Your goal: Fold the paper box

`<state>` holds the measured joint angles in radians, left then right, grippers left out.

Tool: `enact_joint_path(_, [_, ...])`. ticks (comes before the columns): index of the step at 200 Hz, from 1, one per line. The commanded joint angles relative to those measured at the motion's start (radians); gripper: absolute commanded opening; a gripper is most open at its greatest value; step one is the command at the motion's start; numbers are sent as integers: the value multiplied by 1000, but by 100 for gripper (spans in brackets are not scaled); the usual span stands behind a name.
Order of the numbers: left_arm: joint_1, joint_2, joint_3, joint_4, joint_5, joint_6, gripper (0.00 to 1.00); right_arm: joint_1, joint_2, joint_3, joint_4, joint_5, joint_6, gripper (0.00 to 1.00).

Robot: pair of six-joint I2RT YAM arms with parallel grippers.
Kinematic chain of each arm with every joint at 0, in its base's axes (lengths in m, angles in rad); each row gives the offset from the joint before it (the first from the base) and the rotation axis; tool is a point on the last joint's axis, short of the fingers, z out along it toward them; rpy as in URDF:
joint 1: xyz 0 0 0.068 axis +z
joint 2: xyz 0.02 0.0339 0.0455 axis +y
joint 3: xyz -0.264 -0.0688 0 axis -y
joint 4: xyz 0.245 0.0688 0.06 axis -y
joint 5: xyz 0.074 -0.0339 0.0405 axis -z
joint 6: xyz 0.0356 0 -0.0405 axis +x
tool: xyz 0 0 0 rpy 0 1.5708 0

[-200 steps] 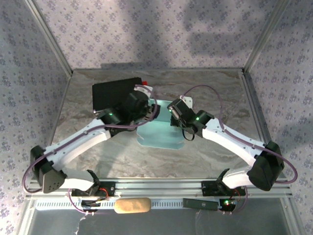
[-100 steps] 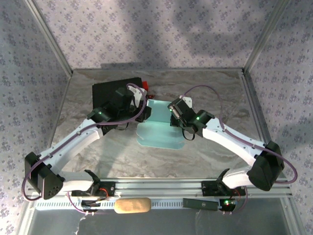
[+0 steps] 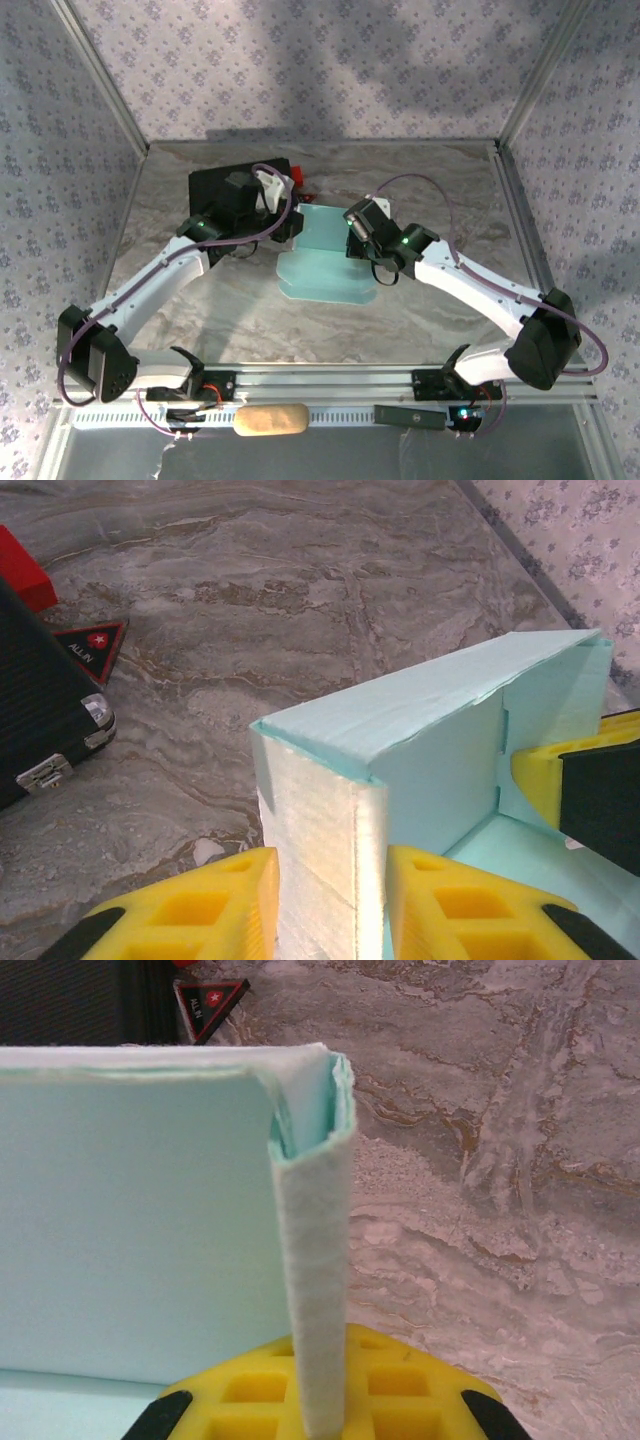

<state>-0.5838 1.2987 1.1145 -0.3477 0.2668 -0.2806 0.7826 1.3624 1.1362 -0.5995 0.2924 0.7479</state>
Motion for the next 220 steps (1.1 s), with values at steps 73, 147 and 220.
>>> enact_joint_path(73, [6, 8, -23, 82, 61, 14, 14, -10, 12, 28, 35, -33, -12, 0])
enact_joint_path(147, [-104, 7, 8, 18, -233, 12, 0, 13, 31, 47, 9, 14, -13, 0])
enact_joint_path(220, [-293, 87, 79, -36, -716, -39, 0, 43, 52, 86, 3, 48, -11, 0])
